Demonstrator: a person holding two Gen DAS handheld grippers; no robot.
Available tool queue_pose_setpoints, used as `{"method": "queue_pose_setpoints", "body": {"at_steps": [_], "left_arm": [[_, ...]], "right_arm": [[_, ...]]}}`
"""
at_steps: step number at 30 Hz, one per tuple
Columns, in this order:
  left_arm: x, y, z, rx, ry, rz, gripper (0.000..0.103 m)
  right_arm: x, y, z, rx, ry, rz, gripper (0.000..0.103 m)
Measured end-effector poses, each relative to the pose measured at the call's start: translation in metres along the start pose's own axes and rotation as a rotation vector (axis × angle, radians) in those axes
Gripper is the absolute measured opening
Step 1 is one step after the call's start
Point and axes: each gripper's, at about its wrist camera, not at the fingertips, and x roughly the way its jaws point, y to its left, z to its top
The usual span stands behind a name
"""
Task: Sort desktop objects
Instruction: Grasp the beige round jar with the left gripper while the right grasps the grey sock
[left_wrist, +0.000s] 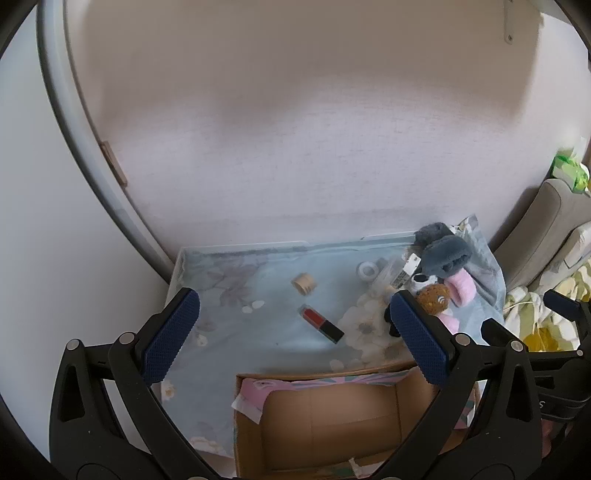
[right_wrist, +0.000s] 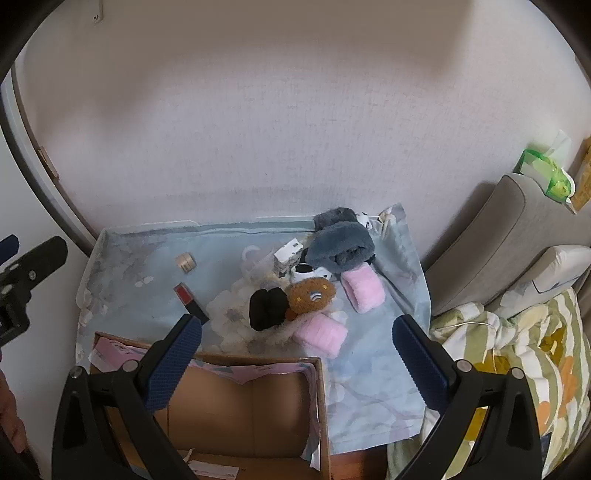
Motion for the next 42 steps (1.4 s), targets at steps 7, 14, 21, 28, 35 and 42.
{"method": "queue_pose_setpoints", "body": {"at_steps": [7, 14, 21, 28, 35, 42], "left_arm": [[0.004, 0.000, -0.002, 0.006, 0.028, 0.000, 0.103], [0.007, 0.002, 0.000, 0.020, 0.091, -0.003, 0.103], [0.009, 0.028, -0.005, 0.014, 0.078, 0.017, 0.103], [0.035, 0.055, -0.007, 0.029, 0.106, 0.021, 0.103], [0.073, 0.050, 0.004, 0.105, 0.128, -0.067, 0.103], [0.154, 0.035, 0.021, 0.269, 0.190, -0.213, 0.102]], "right_arm": [[0.000, 0.002, -0.004, -0.001, 0.001, -0.001, 0.103], [0.002, 0.002, -0.005, 0.001, 0.016, 0.003, 0.103], [0.002, -0.027, -0.009, 0.042, 0.019, -0.028, 0.103], [0.009, -0.060, -0.007, 0.076, 0.028, -0.049, 0.103], [0.032, -0.082, 0.011, 0.050, 0.050, -0.001, 0.103], [0.091, -0.092, 0.038, 0.008, 0.086, 0.053, 0.103]]}}
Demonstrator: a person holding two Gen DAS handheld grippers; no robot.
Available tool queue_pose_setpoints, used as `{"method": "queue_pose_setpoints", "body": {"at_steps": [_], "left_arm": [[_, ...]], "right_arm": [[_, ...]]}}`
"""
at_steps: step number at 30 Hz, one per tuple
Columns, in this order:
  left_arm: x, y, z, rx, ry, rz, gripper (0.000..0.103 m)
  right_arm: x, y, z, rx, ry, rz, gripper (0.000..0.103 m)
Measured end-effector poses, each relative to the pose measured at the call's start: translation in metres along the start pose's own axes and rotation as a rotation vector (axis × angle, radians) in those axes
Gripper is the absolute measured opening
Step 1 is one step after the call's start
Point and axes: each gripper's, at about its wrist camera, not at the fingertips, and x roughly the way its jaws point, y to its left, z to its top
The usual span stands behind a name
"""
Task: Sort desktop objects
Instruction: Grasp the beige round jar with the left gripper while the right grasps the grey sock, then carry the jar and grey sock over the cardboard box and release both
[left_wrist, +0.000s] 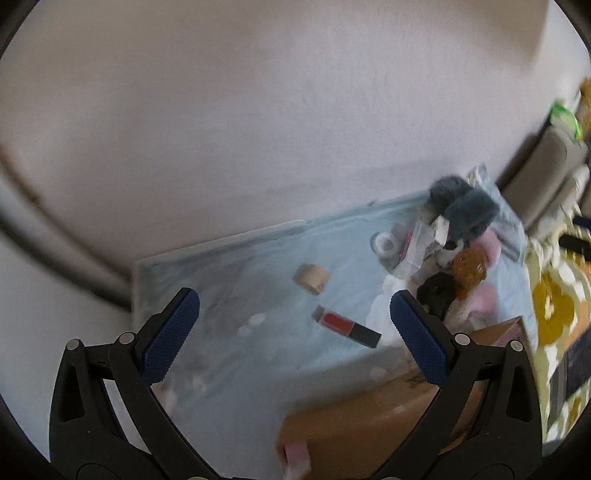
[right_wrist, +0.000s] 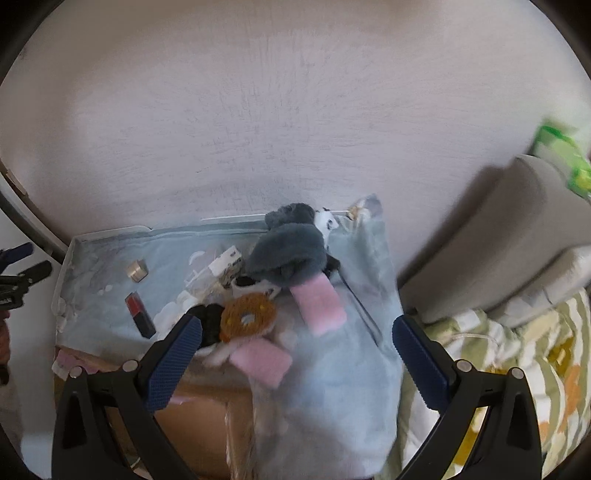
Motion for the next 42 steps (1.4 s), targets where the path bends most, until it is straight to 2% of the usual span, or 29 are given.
{"method": "queue_pose_setpoints", "body": {"at_steps": [3, 6, 10, 15, 21, 23, 24, 25, 26, 27, 29, 30, 31, 32, 35, 42], "left_arm": [[0.049, -0.004, 0.008, 0.057, 0.056, -0.059, 0.100], [0.092, -0.013, 0.009, 0.136, 0.110, -0.098, 0.093], [0.136, -0.023, 0.002, 0.222, 0.156, -0.098, 0.082], [0.159, -0.021, -0.005, 0.235, 0.181, -0.128, 0.078], [0.165, -0.017, -0.008, 0.283, 0.183, -0.159, 0.076], [0.165, -0.016, -0.008, 0.316, 0.182, -0.174, 0.067], [0.165, -0.014, -0.009, 0.319, 0.188, -0.181, 0.064], [0.165, -0.013, -0.009, 0.322, 0.191, -0.185, 0.056], [0.164, -0.012, -0.009, 0.324, 0.193, -0.188, 0.048], [0.162, -0.010, -0.009, 0.322, 0.192, -0.202, 0.046], [0.156, -0.005, -0.009, 0.320, 0.186, -0.213, 0.036], [0.151, -0.002, -0.009, 0.327, 0.179, -0.217, 0.033], [0.149, 0.000, -0.009, 0.330, 0.174, -0.217, 0.032], [0.145, 0.004, -0.009, 0.331, 0.175, -0.219, 0.032], [0.135, 0.012, -0.009, 0.335, 0.173, -0.214, 0.031], [0.091, 0.042, 0.002, 0.307, 0.155, -0.216, 0.031]], "right_arm": [[0.038, -0.003, 0.012, -0.019, 0.033, 0.000, 0.103], [0.069, -0.006, 0.021, -0.009, 0.050, 0.029, 0.103], [0.101, -0.012, 0.031, 0.034, 0.068, 0.071, 0.103], [0.122, -0.014, 0.039, 0.060, 0.066, 0.105, 0.103], [0.143, -0.009, 0.048, 0.051, 0.091, 0.102, 0.103], [0.148, -0.008, 0.049, 0.052, 0.098, 0.100, 0.101], [0.149, -0.008, 0.049, 0.054, 0.096, 0.104, 0.098], [0.150, -0.008, 0.049, 0.056, 0.096, 0.116, 0.089], [0.150, -0.008, 0.050, 0.059, 0.100, 0.128, 0.075], [0.152, -0.008, 0.049, 0.062, 0.108, 0.132, 0.070], [0.154, -0.008, 0.047, 0.061, 0.123, 0.142, 0.053], [0.155, -0.007, 0.045, 0.061, 0.125, 0.153, 0.048], [0.155, -0.007, 0.043, 0.061, 0.127, 0.161, 0.038], [0.154, -0.007, 0.042, 0.061, 0.124, 0.164, 0.033], [0.145, -0.008, 0.040, 0.063, 0.099, 0.161, 0.027], [0.111, -0.013, 0.042, 0.054, 0.045, 0.153, 0.025]]}}
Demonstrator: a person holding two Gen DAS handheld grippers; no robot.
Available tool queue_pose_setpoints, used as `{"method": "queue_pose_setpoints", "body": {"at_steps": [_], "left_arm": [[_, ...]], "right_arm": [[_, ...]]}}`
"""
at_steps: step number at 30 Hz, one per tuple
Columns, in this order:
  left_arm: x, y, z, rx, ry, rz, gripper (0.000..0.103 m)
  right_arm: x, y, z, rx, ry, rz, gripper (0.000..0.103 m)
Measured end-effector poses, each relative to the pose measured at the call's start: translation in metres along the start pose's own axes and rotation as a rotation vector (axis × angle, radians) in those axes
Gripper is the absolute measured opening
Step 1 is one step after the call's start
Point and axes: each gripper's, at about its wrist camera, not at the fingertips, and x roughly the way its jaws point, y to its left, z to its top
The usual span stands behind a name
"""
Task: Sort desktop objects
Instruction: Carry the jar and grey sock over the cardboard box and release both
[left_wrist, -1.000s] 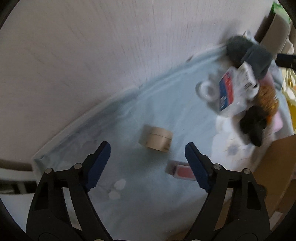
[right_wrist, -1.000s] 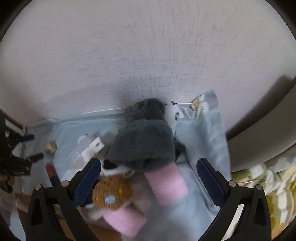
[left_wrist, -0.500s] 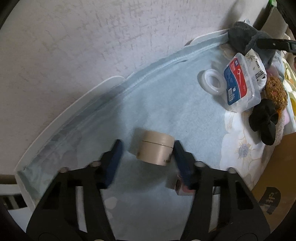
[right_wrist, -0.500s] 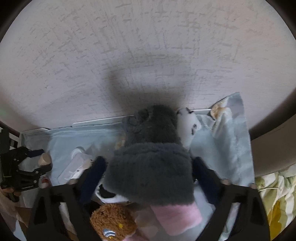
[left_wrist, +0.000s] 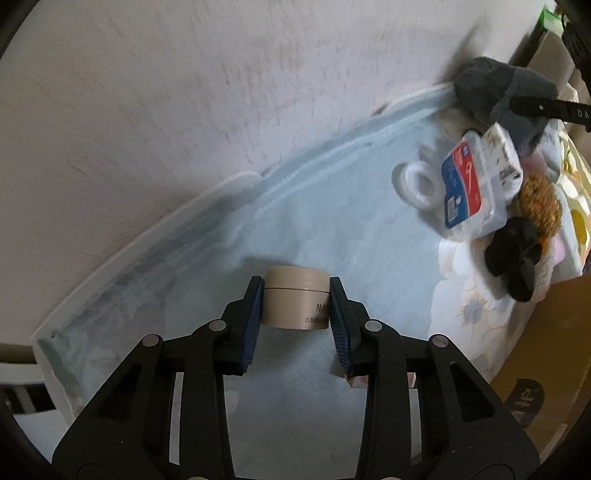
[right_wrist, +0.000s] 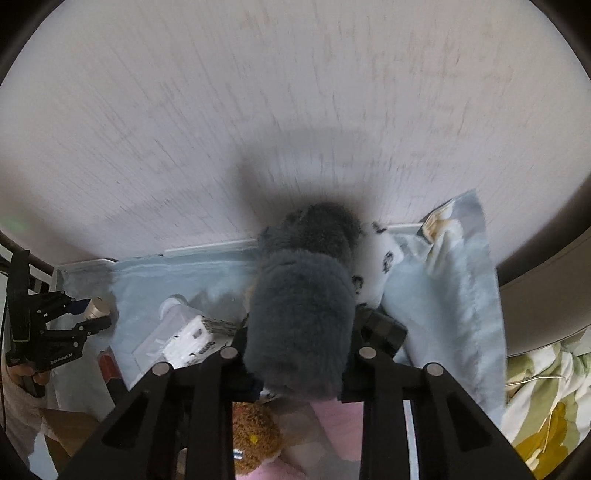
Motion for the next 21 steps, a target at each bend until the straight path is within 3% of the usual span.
{"method": "queue_pose_setpoints", "body": {"at_steps": [7, 9, 12, 13, 17, 20, 21], "left_arm": [[-0.053, 0.019, 0.002, -0.008, -0.029, 0.013, 0.031], [-0.025, 0.001, 0.014, -0.004, -0.046, 0.016, 0.031], [-0.062, -0.007, -0.003, 0.010, -0.072, 0.014, 0.031], [-0.027, -0.031, 0.016, 0.014, -0.083, 0.013, 0.031], [-0.054, -0.062, 0.022, 0.026, -0.114, 0.008, 0.031], [-0.086, -0.078, 0.015, 0.082, -0.134, -0.008, 0.031], [-0.088, -0.091, 0.011, 0.158, -0.136, -0.030, 0.031]], "right_arm": [[-0.035, 0.002, 0.009, 0.007, -0.027, 0.002, 0.025], [-0.039, 0.002, 0.016, -0.015, -0.032, 0.005, 0.025], [-0.062, 0.015, 0.012, -0.052, -0.041, 0.029, 0.025], [-0.069, 0.021, 0.010, -0.057, -0.041, 0.044, 0.026], [-0.119, 0.044, -0.005, -0.103, -0.047, 0.121, 0.026], [-0.126, 0.081, -0.025, -0.173, -0.054, 0.140, 0.026], [-0.135, 0.089, -0.033, -0.201, -0.048, 0.153, 0.026]]}}
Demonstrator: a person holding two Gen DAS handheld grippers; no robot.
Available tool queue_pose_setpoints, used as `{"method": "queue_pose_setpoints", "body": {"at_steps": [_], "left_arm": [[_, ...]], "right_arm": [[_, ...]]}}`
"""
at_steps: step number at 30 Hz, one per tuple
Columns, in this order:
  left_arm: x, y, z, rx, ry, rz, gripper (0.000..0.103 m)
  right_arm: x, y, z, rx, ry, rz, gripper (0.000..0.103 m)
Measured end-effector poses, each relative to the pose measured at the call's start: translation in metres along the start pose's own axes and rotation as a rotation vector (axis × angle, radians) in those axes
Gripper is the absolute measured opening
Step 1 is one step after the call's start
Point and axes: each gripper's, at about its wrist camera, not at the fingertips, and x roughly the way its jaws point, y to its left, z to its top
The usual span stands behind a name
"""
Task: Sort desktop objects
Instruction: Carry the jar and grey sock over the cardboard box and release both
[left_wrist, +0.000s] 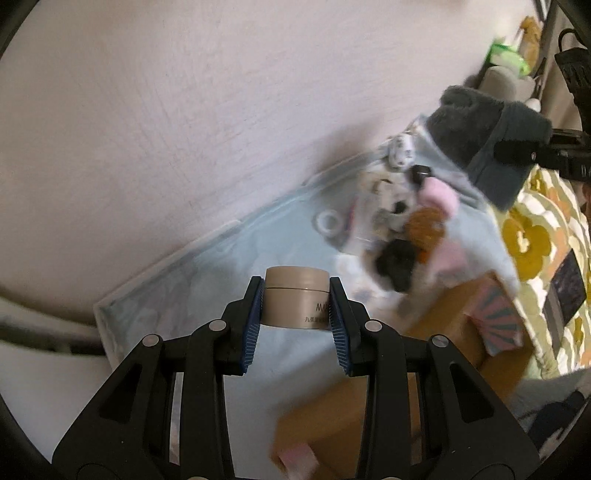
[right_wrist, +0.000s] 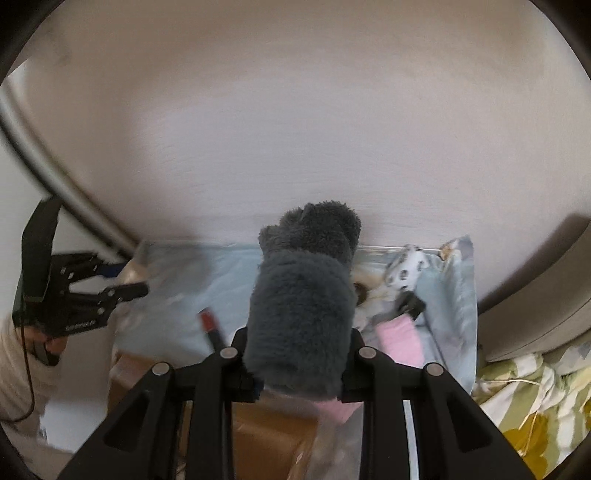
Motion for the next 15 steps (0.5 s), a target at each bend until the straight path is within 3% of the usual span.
{"method": "queue_pose_setpoints", "body": {"at_steps": [5, 9, 15], "left_arm": [[-0.008, -0.037, -0.026, -0.005, 0.011, -0.017, 0.031], [-0.023, -0.043, -0.059, 0.023, 0.054, -0.046, 0.031], [-0.011, -0.058, -0.102, 0.042, 0.109, -0.054, 0.031]], "right_arm": [[-0.014, 0.043, -0.037, -0.092, 0.051, 0.074, 0.026], [-0.002, 0.063, -0.071, -0.140, 0.115, 0.091, 0.026], [0.023, 0.082, -0.118, -0.201, 0.201, 0.099, 0.025]]}}
